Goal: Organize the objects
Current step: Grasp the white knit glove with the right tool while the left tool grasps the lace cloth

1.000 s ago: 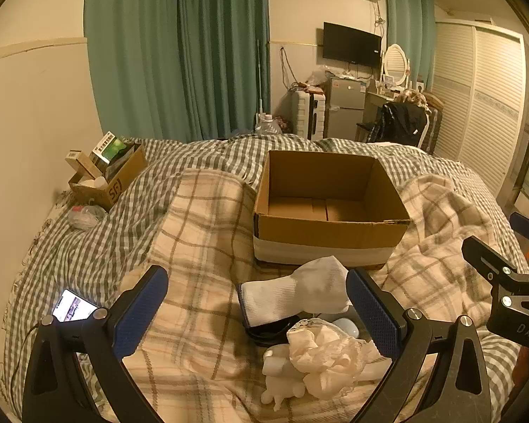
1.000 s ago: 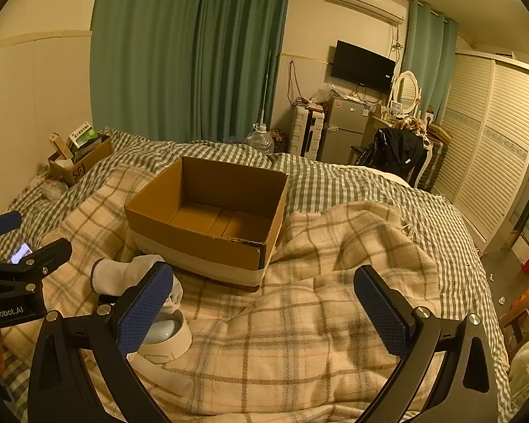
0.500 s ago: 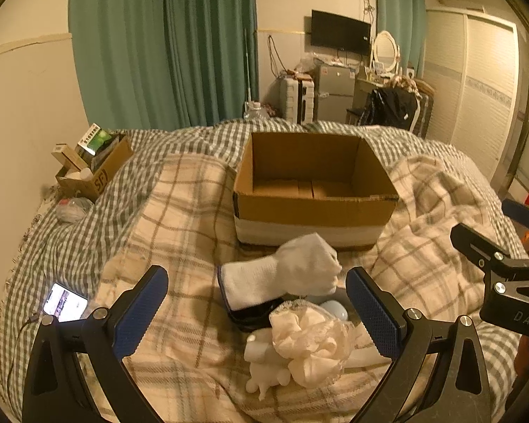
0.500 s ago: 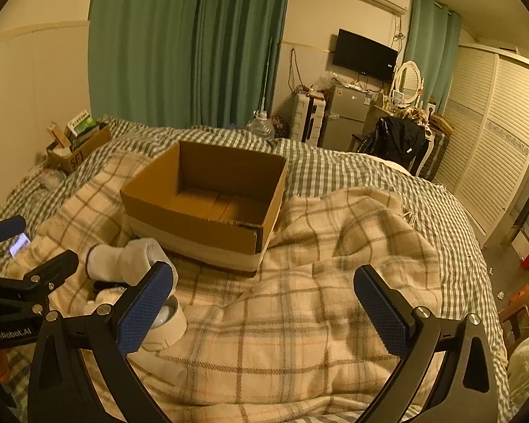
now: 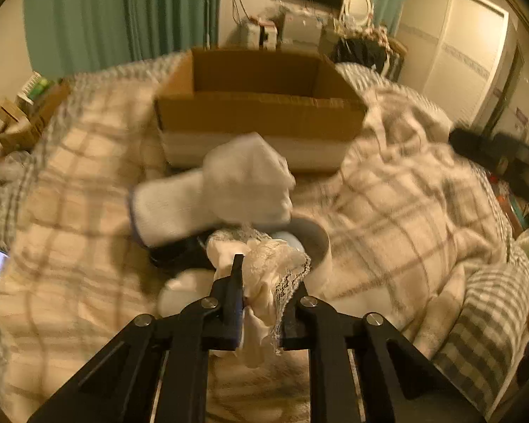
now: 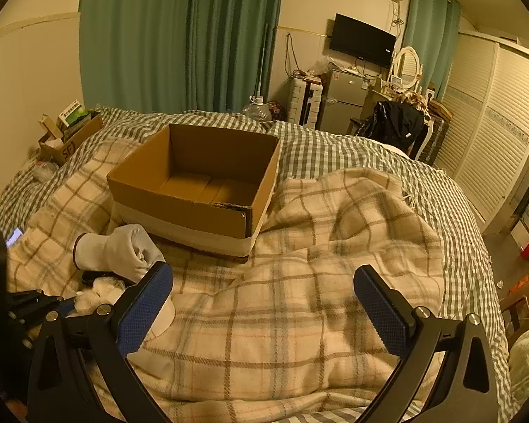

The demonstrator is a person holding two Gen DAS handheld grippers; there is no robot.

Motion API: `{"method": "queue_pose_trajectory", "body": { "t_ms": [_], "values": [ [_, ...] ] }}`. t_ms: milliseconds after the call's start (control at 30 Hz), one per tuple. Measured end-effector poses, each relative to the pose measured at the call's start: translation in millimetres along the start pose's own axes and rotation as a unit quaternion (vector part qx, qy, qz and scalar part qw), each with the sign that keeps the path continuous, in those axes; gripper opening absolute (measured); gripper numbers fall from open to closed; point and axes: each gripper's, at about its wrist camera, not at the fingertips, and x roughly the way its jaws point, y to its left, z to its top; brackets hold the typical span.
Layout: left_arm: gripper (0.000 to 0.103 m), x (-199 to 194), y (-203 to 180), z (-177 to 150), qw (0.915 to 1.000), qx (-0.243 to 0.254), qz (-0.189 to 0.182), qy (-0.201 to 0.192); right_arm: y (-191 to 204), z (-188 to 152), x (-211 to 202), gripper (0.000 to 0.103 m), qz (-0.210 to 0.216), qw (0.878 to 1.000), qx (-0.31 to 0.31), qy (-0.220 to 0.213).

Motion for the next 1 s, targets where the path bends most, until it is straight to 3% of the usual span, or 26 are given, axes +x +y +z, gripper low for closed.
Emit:
{"method": "queue_pose_trajectory", "body": {
  "t_ms": [167,300,433,600,733,833,900,1000],
  "values": [
    [0.013,-44,21,21,0.9977,-0.006,0.018,-0.065,13,-1,1,0.103,0.006,1.000,-0.022,-0.007],
    [0.013,-59,51,28,0.9947,-0.032,0.049,-0.085,38,1,18,0.103,0.048,0.998,-0.047,0.017],
    [0.013,-45,83,25,0.9925,-0.046,0.096,-0.059,75,3,36,0.103,0.078,0.991,-0.102,0.037],
    [0.013,-27,105,19,0.9929,-0.067,0.093,-0.032,116,9,71,0.102,0.125,0.980,-0.136,0.067],
    [0.013,-16,113,17,0.9934,-0.079,0.081,-0.019,131,12,102,0.101,0.112,0.980,-0.143,0.087],
    [0.013,-12,113,15,0.9934,-0.080,0.081,-0.015,133,12,120,0.086,0.132,0.976,-0.125,0.116],
    [0.013,-11,111,15,0.9936,-0.079,0.080,-0.013,134,11,125,0.065,0.147,0.972,-0.126,0.130],
    [0.013,-11,109,16,0.9936,-0.076,0.082,-0.012,139,8,118,0.054,0.147,0.972,-0.139,0.119]
  ]
}}
